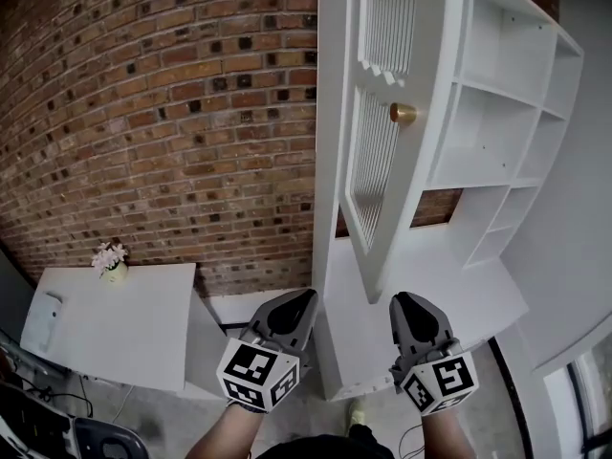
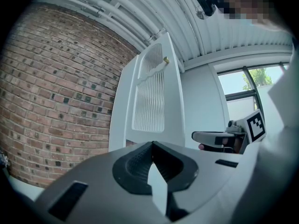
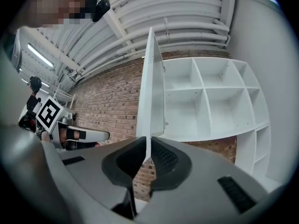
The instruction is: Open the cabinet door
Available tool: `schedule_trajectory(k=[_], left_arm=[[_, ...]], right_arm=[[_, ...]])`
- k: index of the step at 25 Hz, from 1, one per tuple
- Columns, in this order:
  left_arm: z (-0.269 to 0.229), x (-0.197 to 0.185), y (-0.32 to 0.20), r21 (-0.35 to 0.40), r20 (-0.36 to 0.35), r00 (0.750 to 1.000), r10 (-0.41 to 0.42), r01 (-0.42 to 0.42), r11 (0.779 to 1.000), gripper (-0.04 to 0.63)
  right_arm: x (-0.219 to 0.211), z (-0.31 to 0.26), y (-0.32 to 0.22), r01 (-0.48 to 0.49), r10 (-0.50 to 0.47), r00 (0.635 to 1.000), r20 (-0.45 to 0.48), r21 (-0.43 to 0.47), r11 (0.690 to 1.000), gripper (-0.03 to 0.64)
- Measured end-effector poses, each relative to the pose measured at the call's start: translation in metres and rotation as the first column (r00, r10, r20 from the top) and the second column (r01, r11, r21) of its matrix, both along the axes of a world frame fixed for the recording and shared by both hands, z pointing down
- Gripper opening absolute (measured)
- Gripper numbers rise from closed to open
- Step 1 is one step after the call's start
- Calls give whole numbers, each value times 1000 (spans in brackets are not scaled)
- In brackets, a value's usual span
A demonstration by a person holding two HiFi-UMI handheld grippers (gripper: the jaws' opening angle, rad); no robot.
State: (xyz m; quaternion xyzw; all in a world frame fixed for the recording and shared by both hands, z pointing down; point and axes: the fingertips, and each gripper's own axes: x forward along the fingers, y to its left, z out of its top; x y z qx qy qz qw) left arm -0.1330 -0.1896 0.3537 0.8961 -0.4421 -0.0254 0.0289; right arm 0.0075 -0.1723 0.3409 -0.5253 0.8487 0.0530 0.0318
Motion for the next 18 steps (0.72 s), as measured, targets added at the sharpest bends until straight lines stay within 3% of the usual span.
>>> schedule_trajectory(k=[7,18], left_arm=[[3,1,3,-6,4,1000,1,-1,1000,6],[5,1,2,-16,-2,1000,-4,4,1000,6]], right_arm=[[18,7,-1,-13,15,998,58,-38,999,13],[29,14,-8,-29,33,998,56,-69,997,5]])
